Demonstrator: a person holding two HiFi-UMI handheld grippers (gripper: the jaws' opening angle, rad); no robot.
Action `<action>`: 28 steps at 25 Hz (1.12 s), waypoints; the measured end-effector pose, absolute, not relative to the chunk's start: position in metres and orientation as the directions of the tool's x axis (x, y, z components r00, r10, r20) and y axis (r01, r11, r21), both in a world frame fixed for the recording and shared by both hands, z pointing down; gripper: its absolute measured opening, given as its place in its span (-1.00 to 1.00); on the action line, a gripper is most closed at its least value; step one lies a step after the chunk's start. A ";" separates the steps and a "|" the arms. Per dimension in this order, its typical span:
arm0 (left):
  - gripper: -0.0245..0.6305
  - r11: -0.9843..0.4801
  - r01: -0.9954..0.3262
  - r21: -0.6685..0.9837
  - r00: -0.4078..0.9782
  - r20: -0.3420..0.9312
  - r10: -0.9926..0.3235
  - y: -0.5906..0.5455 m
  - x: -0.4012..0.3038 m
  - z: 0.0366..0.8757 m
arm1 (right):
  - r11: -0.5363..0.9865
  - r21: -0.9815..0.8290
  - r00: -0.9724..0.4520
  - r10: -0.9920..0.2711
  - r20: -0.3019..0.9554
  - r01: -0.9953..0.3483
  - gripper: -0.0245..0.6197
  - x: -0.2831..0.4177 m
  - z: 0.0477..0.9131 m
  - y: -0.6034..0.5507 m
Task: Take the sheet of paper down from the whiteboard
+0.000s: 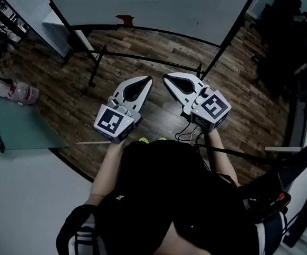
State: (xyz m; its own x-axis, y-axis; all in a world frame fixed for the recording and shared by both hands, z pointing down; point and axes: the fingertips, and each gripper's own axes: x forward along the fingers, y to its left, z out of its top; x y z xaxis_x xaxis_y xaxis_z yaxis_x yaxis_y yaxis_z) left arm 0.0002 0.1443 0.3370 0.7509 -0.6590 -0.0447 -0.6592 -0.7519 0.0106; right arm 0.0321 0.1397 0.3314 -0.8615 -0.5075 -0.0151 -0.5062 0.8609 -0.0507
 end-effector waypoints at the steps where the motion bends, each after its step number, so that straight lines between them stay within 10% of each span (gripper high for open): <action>1: -0.87 -0.752 -0.659 0.011 0.751 -0.045 -0.659 0.144 0.000 0.337 | 0.861 -0.053 -0.861 -0.508 -0.020 -0.507 -0.87 0.032 0.330 0.140; 28: -0.87 -0.721 -0.692 0.041 0.720 -0.033 -0.693 0.114 0.013 0.348 | 0.879 -0.036 -0.880 -0.476 -0.004 -0.475 -0.86 0.046 0.344 0.112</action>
